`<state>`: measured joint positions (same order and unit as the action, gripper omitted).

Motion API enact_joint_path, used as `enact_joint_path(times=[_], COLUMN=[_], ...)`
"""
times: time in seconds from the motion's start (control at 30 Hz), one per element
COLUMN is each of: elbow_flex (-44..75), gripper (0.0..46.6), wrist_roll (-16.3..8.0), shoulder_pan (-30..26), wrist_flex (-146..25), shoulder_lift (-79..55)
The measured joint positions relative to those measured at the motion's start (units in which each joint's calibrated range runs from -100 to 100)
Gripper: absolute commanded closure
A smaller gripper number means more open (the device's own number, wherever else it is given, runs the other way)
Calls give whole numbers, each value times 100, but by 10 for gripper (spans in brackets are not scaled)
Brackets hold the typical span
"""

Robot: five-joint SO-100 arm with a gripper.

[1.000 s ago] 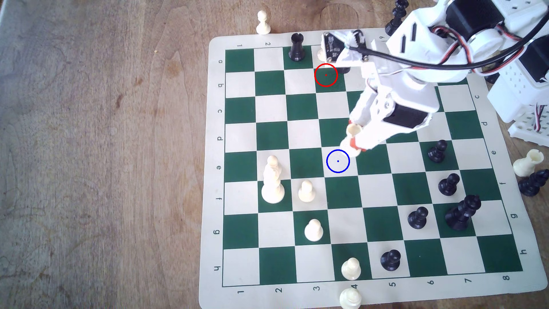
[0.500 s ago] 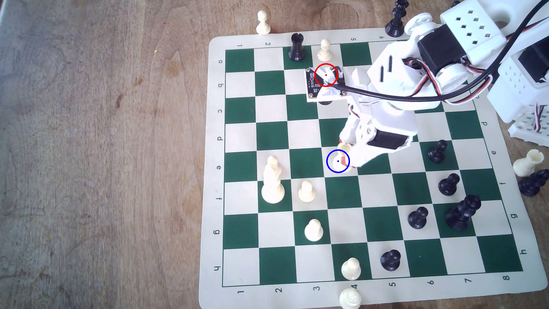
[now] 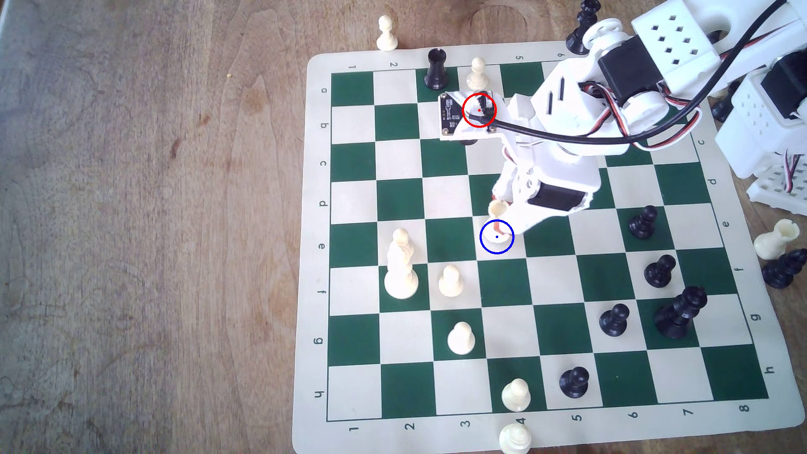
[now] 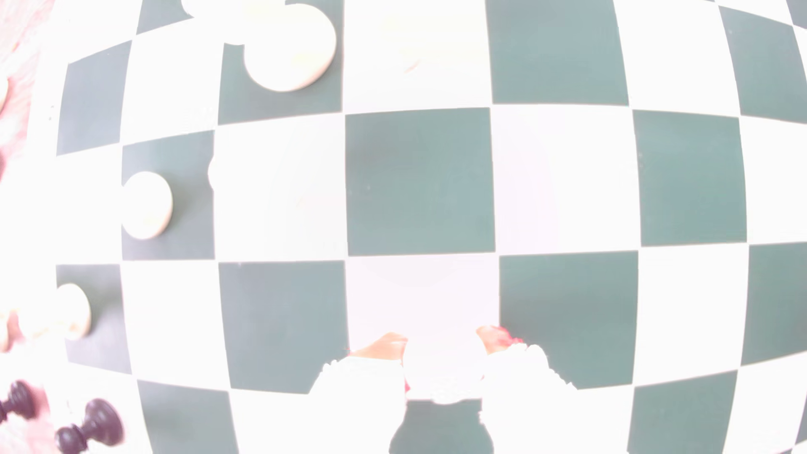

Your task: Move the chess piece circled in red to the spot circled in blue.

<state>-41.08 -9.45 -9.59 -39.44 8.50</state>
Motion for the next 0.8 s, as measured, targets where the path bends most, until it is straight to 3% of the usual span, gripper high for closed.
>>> enact_joint_path(times=[0.2,0.3,0.47,0.8], elbow_flex=[-45,-45,-117,-163], gripper=[446,379,312,265], wrist_roll=[0,0,0,0], shoulder_pan=[0,0,0,0], wrist_flex=[0,0,0,0], shoulder_lift=[0,0,0,34])
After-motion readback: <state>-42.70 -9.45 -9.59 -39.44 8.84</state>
